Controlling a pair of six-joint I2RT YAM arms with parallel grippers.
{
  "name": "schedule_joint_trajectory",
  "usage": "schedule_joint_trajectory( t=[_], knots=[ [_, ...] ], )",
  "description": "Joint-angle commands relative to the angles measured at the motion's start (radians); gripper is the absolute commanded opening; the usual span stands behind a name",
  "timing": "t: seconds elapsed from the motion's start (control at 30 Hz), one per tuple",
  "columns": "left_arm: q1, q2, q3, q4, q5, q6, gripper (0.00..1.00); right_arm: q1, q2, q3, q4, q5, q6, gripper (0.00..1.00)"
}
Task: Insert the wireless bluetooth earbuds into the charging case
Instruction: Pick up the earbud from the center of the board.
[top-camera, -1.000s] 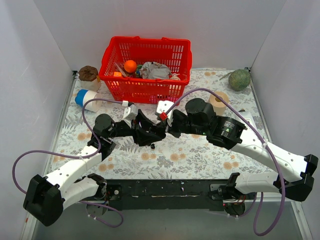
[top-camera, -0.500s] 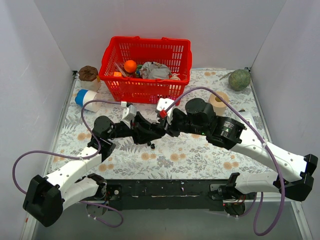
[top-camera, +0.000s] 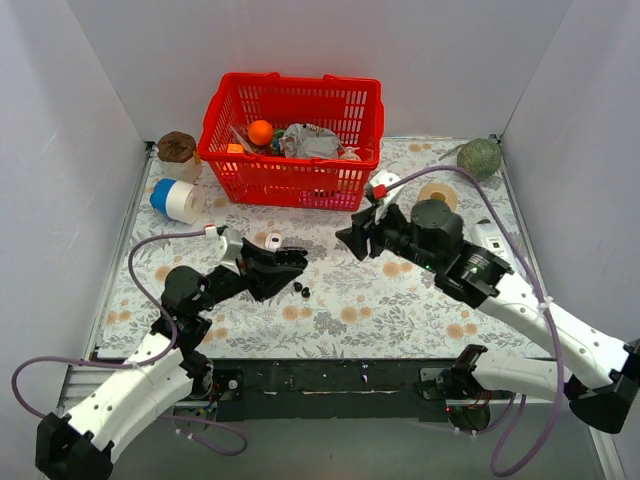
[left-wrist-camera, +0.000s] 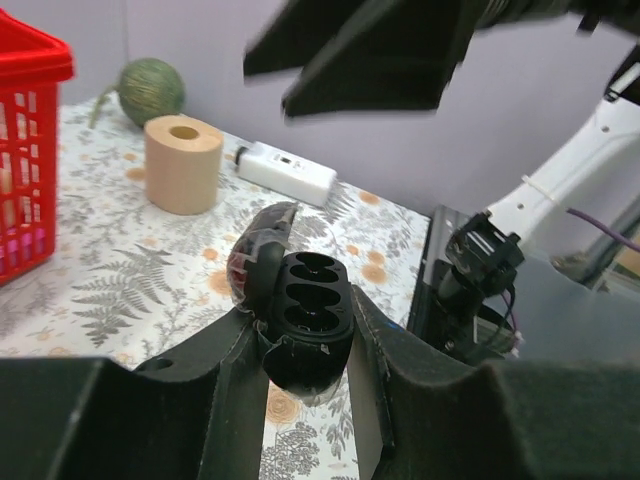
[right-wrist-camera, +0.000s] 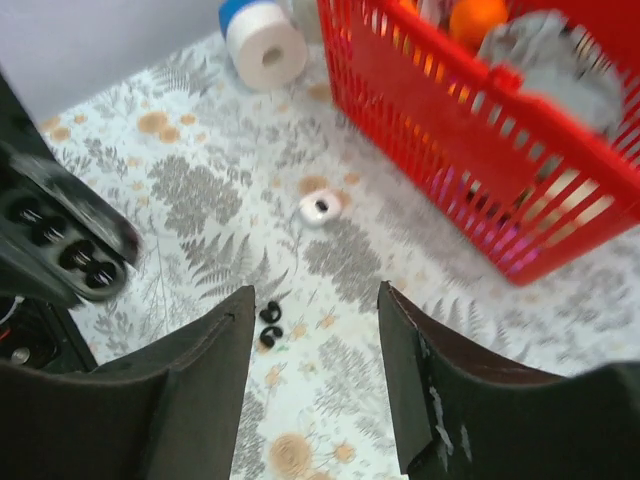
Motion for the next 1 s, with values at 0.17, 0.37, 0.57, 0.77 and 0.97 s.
schedule_joint_trajectory(
  t=[0.17,0.37,0.57,0.77,0.97],
  knots=[
    [0.003,-0.211,0.019,-0.308,-0.233,0.077,0.00,0.044,0.245,-0.265,0.166,-0.072,0.167,0.50],
    [0.003,-0.276,0.026,-0.364,-0.291,0.077,0.00,0.076,0.408,-0.239,0.194,-0.016,0.216,0.56],
    [0.003,-0.326,0.016,-0.404,-0.322,0.084,0.00,0.076,0.540,-0.187,0.231,-0.005,0.244,0.54],
    [0.003,-0.349,0.008,-0.419,-0.330,0.083,0.00,0.076,0.633,-0.139,0.261,-0.020,0.261,0.46],
    [0.003,-0.350,0.007,-0.424,-0.325,0.083,0.00,0.076,0.696,-0.088,0.260,-0.001,0.267,0.44]
  ],
)
